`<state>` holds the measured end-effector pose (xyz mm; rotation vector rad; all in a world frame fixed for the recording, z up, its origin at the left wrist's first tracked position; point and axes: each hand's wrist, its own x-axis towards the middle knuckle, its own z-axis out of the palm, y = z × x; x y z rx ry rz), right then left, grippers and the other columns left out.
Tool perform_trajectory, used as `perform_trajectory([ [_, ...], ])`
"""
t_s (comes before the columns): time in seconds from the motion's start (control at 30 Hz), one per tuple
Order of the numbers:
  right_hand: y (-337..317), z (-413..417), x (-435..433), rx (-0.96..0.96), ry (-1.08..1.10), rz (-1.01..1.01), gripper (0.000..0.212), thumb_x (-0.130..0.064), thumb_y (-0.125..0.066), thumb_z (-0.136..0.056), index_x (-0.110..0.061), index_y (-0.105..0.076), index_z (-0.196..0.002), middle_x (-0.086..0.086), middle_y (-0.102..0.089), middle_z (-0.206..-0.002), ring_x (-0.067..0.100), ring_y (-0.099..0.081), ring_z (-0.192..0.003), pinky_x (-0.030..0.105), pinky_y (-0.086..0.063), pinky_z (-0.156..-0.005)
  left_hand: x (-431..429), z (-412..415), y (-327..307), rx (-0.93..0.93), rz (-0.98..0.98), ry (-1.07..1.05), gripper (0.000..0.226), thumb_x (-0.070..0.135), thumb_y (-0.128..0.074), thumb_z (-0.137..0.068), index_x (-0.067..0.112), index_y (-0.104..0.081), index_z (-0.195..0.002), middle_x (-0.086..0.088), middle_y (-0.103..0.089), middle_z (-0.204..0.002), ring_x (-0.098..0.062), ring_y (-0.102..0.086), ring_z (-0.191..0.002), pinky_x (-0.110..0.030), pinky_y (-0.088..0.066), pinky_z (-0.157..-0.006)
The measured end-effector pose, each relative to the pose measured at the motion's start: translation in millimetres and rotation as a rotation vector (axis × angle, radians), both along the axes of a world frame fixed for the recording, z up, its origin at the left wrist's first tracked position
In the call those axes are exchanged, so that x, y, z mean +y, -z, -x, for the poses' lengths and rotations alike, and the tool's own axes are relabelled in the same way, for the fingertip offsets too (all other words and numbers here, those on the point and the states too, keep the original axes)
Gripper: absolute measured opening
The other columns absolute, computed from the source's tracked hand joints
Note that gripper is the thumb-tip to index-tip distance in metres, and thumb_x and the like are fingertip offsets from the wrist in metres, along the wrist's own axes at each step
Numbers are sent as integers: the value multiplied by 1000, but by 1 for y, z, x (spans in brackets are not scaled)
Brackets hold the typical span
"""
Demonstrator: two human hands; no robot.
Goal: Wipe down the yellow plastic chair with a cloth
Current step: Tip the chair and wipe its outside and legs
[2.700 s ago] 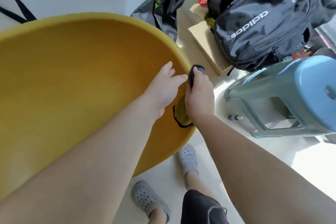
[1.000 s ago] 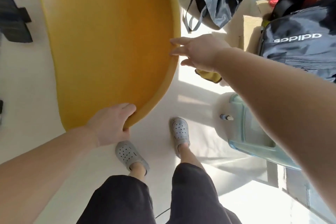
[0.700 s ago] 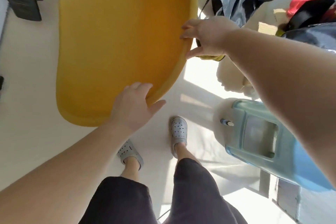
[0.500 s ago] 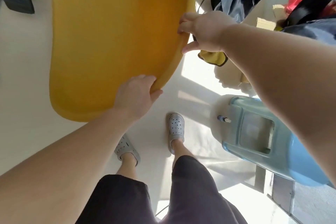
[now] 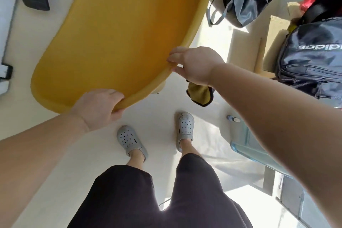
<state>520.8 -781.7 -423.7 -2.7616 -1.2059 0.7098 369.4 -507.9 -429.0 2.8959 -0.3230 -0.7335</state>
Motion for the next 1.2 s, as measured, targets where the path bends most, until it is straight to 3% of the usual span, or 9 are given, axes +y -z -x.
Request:
perform_trajectory([
  [0.13,-7,-37,2,-76,116,125,57,-60,-46,-101,-36,-41,-152,-6,-29,-164,33,-61,-116,44,-53,-89,20,4,-4,34,-17,-179,31,30,-70,-89,16,-71,-117,-7,-71,-108,-35,-65,-98,-44,-53,-78],
  [0.23,-12,-66,-3,-97,105,229,77,-78,-50,-88,-40,-38,-153,-7,-24,-167,35,-55,-129,46,-52,-94,-8,0,-4,-23,86,-352,45,35,-75,-87,14,-67,-126,-10,-68,-120,-37,-59,-111,-45,-48,-90],
  [0.33,-6,-79,-5,-113,56,291,90,-92,-40,-76,-39,-43,-148,-6,-39,-154,35,-62,-112,47,-57,-84,-58,-20,2,-106,240,-461,57,48,-72,-88,12,-64,-131,-11,-67,-120,-36,-57,-113,-47,-49,-92],
  [0.5,6,-80,-11,-179,-19,301,80,-85,-36,-84,-26,-46,-137,2,-42,-130,33,-57,-70,38,-48,-57,-86,-45,18,-161,163,-380,29,39,-61,-97,14,-69,-110,-8,-66,-102,-35,-59,-98,-45,-46,-85],
  [0.63,7,-68,-15,-191,-15,312,78,-84,-34,-86,-22,-45,-134,6,-41,-127,32,-54,-60,38,-45,-53,-81,-53,12,-158,33,-159,23,35,-59,-96,13,-57,-88,-6,-55,-82,-31,-56,-77,-39,-39,-70],
  [0.77,7,-38,-17,-171,71,311,74,-82,-34,-88,-20,-43,-127,7,-39,-124,27,-44,-53,37,-41,-51,-70,-62,4,-82,-95,62,27,38,-55,-93,17,-43,-81,1,-41,-74,-24,-47,-66,-34,-34,-61],
  [0.93,15,12,6,-79,272,201,66,-78,-41,-90,-19,-43,-119,8,-40,-120,28,-49,-59,36,-43,-52,-14,-53,8,-100,-110,184,31,27,-83,-67,12,-56,-65,-4,-52,-59,-29,-56,-51,-32,-40,-49],
  [1.1,13,17,31,-6,325,54,53,-65,-48,-97,-22,-49,-129,0,-47,-117,28,-59,-74,34,-44,-54,52,-83,-4,-178,-213,45,24,33,-83,-76,12,-71,-75,-11,-66,-75,-34,-66,-71,-40,-50,-66],
  [1.2,11,-5,16,-42,379,45,50,-58,-50,-100,-21,-53,-134,2,-51,-125,33,-64,-93,38,-48,-65,76,-114,-17,-173,-309,-223,36,46,-75,-84,16,-74,-103,-17,-67,-98,-38,-65,-95,-43,-47,-79],
])
